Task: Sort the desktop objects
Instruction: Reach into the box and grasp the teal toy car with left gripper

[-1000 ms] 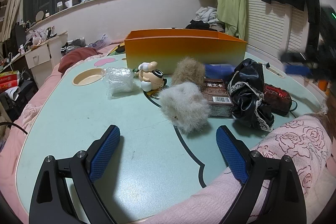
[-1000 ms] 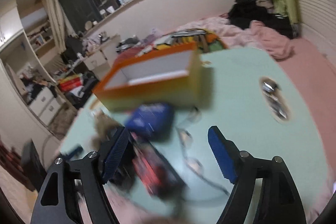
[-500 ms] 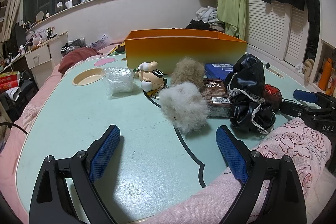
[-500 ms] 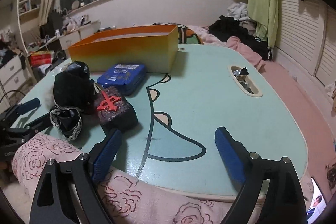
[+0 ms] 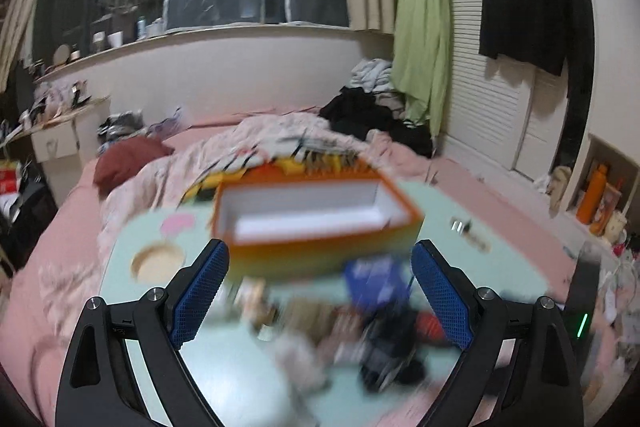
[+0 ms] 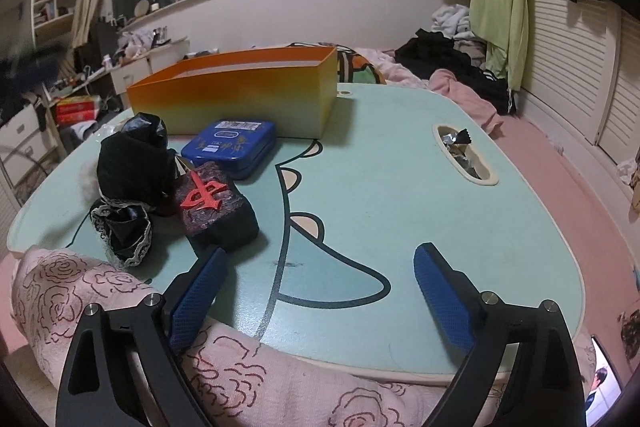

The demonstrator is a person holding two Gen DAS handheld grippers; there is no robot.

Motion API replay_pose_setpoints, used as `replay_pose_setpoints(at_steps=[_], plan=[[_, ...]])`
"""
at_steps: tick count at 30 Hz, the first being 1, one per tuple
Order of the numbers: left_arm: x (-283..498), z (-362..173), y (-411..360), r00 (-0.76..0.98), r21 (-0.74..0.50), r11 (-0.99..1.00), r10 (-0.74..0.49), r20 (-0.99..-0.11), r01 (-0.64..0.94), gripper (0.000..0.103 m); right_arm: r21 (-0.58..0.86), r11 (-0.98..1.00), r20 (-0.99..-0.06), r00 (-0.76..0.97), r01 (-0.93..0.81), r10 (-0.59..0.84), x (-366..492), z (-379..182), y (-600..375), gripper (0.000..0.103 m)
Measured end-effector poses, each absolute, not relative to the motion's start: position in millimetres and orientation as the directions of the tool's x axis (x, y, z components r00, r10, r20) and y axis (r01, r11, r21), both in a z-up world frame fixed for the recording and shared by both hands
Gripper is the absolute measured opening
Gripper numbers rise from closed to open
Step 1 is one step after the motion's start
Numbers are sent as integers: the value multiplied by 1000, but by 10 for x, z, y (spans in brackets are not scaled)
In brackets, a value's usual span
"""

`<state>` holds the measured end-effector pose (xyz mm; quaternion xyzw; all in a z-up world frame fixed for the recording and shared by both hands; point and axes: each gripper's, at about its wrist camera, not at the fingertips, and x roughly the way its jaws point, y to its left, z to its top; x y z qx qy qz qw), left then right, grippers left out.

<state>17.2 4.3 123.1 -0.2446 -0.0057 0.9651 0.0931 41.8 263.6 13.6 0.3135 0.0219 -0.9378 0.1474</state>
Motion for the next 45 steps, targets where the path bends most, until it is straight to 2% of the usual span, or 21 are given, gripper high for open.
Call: replay_pose_setpoints(at_steps=[4,11,15,22,27,29,31,32,34,37,43,45], plan=[[-579,1340,319,-822,-26,-990,132,-554,-142,92,52,-955,-593,-761,291,-264,429,142,2630,95],[-1359,698,573,-599,-80,-991,128,-791,-106,92,53,-954,-589,-762,295,-268,438,151,2631,95],[-1422,473,596,-555,-89,-993,118,-824,-80,92,53,-954,-589,-762,295,-268,435,148,2628,95],[-1500,443,603,-516,-104,-993,121,-848,-61,92,53,-954,-589,-763,294,-268,436,147,2628,95],[-1702,425,641,-420,-179,-980,198,-886,-85,76,53,-954,-589,-763,294,-268,434,146,2629,95],[-1763,401,665,-367,-208,-973,231,-901,-101,75,53,-954,-589,-763,294,-268,434,147,2629,95],[-1832,363,725,-318,-207,-969,240,-917,-133,70,53,-954,-589,-763,294,-268,433,144,2630,95],[-1867,336,769,-294,-194,-969,232,-927,-153,63,53,-954,-588,-763,294,-268,434,146,2629,95],[-1931,264,829,-247,-174,-968,216,-945,-180,56,53,-954,-589,-762,295,-269,433,145,2631,96],[-1997,231,841,-208,-198,-958,242,-948,-208,53,59,-953,-590,-760,296,-273,426,144,2635,96],[-1971,296,672,-243,-211,-963,248,-938,-169,45,60,-953,-588,-761,298,-275,428,161,2635,96],[-1954,305,600,-270,-170,-976,201,-942,-135,40,60,-953,-589,-760,297,-274,427,155,2637,96]])
